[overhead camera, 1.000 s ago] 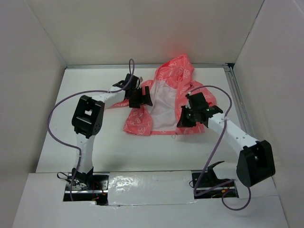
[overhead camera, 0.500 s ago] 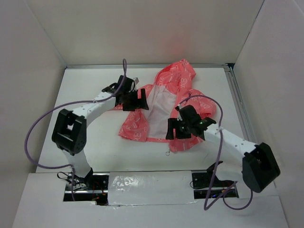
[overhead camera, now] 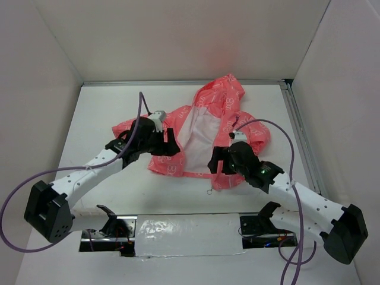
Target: Zip up the jacket
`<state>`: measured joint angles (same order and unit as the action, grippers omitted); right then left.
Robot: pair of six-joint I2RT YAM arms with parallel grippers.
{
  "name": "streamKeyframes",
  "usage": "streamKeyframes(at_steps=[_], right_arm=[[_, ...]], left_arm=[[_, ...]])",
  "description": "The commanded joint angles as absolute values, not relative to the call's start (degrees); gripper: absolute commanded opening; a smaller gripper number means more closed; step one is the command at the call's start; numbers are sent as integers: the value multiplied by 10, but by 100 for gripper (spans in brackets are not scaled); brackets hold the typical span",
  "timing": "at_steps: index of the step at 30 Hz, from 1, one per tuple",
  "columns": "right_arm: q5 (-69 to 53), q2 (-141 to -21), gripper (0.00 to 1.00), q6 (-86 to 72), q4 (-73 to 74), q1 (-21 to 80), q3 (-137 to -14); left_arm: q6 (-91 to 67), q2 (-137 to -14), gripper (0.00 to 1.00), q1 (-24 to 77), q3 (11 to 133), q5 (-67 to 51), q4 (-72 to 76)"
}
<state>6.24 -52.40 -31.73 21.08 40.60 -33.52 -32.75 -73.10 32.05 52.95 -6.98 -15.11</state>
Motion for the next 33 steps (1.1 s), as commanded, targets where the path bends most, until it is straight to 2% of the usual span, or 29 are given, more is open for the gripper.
streamKeyframes(at_steps=[1,2,3,4,5,7,8,10,12,14,16,20,26,27,29,30,33], right_arm=[[219,-525,99,-353,238,397,-398],[259,-540,99,-419,278,397,-456],[278,-548,100,-417,298,394,-501],[271,-557,100,-393,301,395,-516],[263,-573,100,-374,294,394,-523],[228,-584,100,-357,273,401,-526],[208,-595,100,-340,266,410,-516],[196,-608,99,-351,276,419,-510],[212,-626,95,-386,298,441,-498],[227,-617,100,-388,298,466,-476],[220,-602,100,-379,285,499,-456],[204,-602,100,-429,285,512,-405],[247,-703,99,-478,323,555,-430],[245,-732,92,-475,319,562,-433],[246,-764,89,-480,330,565,-454],[237,-792,82,-472,334,572,-459],[261,-828,79,-493,352,589,-473]], left_arm=[[-294,-694,83,313,543,-61,-27],[-306,-691,78,308,556,-65,-28],[-299,-693,72,307,568,-70,-32],[-292,-695,82,307,583,-73,-32],[-286,-707,99,307,594,-65,-33],[-277,-745,99,307,641,-68,-105],[-321,-757,99,307,657,-45,-145],[-350,-768,99,308,654,-39,-200],[-354,-751,99,314,615,-71,-186],[-341,-705,99,316,546,-111,-142],[-341,-658,99,319,494,-140,-125],[-360,-608,99,329,443,-145,-146],[-399,-599,99,339,405,-125,-174],[-402,-605,99,341,406,-122,-182],[-409,-609,99,342,409,-116,-191],[-410,-610,99,345,410,-112,-199],[-410,-606,99,346,408,-101,-207]])
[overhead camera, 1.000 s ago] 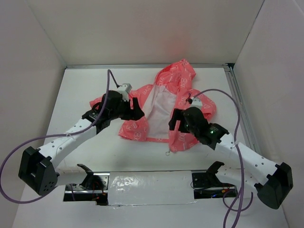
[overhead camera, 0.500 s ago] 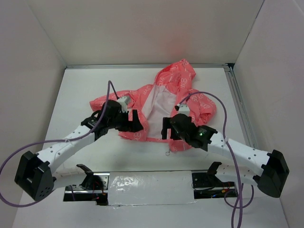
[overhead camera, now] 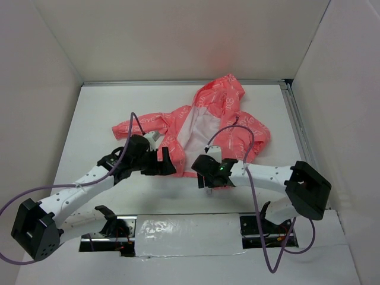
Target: Zip up the jacket
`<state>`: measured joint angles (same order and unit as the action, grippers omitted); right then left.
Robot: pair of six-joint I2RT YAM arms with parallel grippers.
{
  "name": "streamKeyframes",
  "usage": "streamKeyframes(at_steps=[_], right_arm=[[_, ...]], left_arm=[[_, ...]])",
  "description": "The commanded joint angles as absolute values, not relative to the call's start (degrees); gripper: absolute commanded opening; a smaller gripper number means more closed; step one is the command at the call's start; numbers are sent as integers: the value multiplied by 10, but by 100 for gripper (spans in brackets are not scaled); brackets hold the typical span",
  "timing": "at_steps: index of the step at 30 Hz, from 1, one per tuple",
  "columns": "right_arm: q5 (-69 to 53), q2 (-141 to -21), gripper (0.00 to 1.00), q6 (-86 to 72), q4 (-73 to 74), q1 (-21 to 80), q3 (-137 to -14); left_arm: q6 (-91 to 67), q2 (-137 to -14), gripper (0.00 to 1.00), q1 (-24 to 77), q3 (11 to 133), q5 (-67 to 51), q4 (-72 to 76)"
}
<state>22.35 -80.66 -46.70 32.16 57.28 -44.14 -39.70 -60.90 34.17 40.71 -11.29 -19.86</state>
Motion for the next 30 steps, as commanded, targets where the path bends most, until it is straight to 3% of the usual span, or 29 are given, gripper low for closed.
streamKeyframes(at_steps=[1,3,12,15,17,23,24,25,26,30], right_arm=[[266,-835,76,-505,358,598,-480],[274,-845,68,-519,372,602,-484],[270,-802,69,-551,361,600,-454],[265,-790,58,-552,352,593,-441],[259,-788,46,-546,345,583,-432],[246,-807,45,-525,333,566,-423],[244,-816,28,-522,333,565,-422],[244,-818,20,-522,335,563,-423],[250,-821,0,-532,339,560,-423],[245,-820,0,-518,324,552,-419]], left_arm=[[-412,-604,99,347,408,-98,-207],[-409,-601,99,348,409,-97,-207],[-409,-623,99,349,411,-90,-205],[-407,-626,99,349,411,-91,-201],[-404,-630,99,349,412,-91,-201],[-396,-665,99,350,431,-78,-215],[-396,-678,99,350,435,-76,-218],[-397,-685,99,350,438,-75,-221],[-396,-696,99,351,443,-69,-222],[-386,-717,99,352,456,-21,-231]])
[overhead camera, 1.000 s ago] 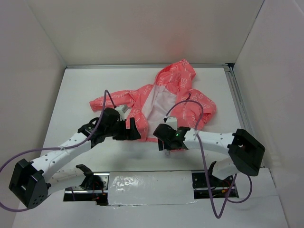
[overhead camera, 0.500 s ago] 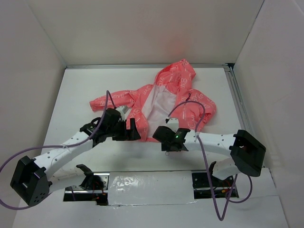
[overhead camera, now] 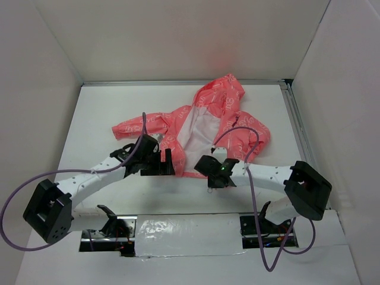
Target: Zip up the jacket
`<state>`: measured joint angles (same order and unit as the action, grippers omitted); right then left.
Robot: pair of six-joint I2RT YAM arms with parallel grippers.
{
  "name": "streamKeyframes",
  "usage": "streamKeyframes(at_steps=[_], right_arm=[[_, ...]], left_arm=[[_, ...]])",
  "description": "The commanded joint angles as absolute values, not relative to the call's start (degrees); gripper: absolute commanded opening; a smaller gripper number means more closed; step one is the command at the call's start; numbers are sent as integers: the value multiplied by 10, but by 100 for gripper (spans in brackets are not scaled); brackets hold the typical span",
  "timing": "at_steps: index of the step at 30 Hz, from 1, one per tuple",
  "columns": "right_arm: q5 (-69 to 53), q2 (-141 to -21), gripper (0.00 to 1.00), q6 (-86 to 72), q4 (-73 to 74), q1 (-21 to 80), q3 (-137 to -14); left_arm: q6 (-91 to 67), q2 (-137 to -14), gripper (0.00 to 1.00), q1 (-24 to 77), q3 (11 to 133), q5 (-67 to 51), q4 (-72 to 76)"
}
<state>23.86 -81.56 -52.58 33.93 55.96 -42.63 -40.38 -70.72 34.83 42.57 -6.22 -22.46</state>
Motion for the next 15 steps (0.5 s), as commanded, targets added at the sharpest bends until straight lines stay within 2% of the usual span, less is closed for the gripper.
streamKeyframes(at_steps=[1,5,11,15], right_arm=[[241,-818,0,-513,316,550,-415],[225,-795,0,-501,290,539,-403],[169,-687,0,-465,238,498,-367],[127,-639,0,-456,221,468,-342]], left_arm=[[-392,-720,99,352,461,-6,-236],[-363,-733,99,352,481,-18,-222],[-318,-772,99,352,501,-27,-203],[-306,-812,94,369,516,-31,-202]])
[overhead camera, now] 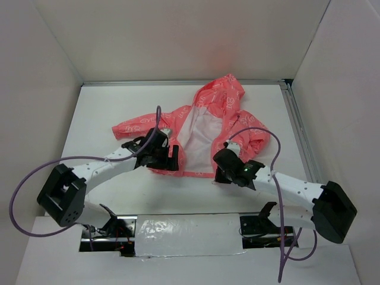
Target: Zip up the jacket
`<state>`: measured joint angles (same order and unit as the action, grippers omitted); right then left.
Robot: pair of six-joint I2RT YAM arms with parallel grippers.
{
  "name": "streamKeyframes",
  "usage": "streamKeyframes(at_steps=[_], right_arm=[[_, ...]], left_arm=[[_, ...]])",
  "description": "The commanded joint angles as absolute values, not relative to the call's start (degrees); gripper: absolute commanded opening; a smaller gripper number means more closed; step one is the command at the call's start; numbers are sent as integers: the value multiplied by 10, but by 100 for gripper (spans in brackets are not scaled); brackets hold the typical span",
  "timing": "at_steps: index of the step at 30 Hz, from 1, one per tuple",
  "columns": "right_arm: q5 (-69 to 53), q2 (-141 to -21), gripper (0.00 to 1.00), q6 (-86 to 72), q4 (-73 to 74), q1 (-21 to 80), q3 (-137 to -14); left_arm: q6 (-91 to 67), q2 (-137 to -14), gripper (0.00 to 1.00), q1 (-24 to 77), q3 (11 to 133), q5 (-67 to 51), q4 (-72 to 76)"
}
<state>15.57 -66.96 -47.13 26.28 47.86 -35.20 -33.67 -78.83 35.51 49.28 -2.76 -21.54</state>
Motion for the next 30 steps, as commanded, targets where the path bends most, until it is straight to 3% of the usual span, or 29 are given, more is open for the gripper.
streamKeyframes(at_steps=[1,11,16,19,23,30], right_arm=[[128,-628,0,-455,222,468,-341],[109,-635,0,-454,204,457,-324],[109,-644,0,-456,201,454,-325],[112,-647,0,-456,203,450,-325],[113,-650,0,-453,209,447,-328],[112,-649,0,-450,213,445,-326]], left_arm=[[-306,-832,93,373,526,-24,-205],[-368,-991,94,414,622,88,-268],[-409,-1055,85,416,667,130,-313],[-420,-1077,87,424,685,139,-333],[-397,-1048,92,428,665,100,-301],[-360,-882,99,422,594,53,-244]])
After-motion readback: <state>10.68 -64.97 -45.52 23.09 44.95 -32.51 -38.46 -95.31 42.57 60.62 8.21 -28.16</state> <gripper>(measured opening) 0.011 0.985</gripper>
